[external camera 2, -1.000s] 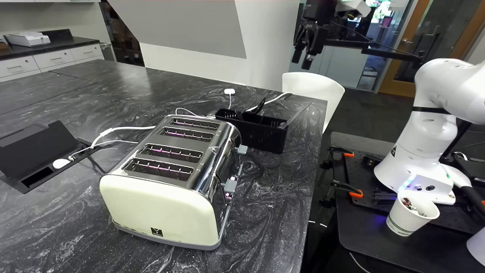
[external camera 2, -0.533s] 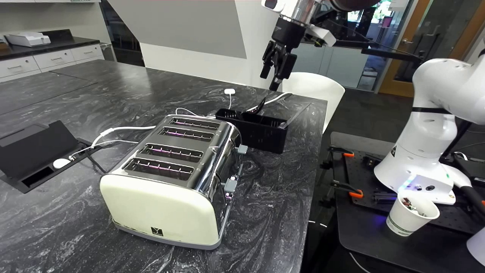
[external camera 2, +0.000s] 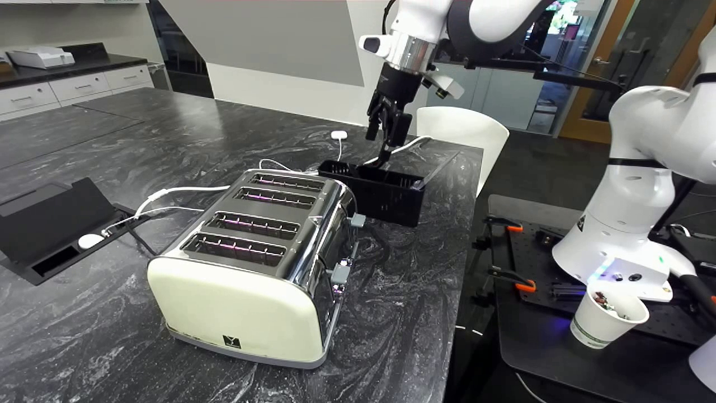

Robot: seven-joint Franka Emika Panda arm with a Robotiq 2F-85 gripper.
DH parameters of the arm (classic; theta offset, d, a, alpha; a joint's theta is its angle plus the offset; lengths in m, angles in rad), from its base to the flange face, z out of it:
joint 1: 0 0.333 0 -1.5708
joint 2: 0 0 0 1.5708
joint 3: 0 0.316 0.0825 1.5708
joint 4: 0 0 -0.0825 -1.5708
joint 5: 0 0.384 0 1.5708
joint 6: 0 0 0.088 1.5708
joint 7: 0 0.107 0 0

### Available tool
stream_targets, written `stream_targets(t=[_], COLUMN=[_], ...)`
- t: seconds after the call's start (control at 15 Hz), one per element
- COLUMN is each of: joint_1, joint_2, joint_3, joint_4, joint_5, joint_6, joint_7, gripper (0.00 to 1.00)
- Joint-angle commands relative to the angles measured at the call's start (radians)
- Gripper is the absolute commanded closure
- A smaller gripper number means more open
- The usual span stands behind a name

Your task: Put the scoop on the table

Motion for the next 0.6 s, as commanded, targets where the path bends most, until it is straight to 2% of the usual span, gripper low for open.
stream_targets(t=[0.0,0.53], joint_1=[-0.020,-0.067], joint_2=[0.081,0.208], joint_3=[0.022,0.040], joint_4=[0.039,0.100], joint_5=[0.017,0.039], joint_6=[0.056,0.134], joint_7=[-0.036,-0.060], gripper=[0.00,0.00])
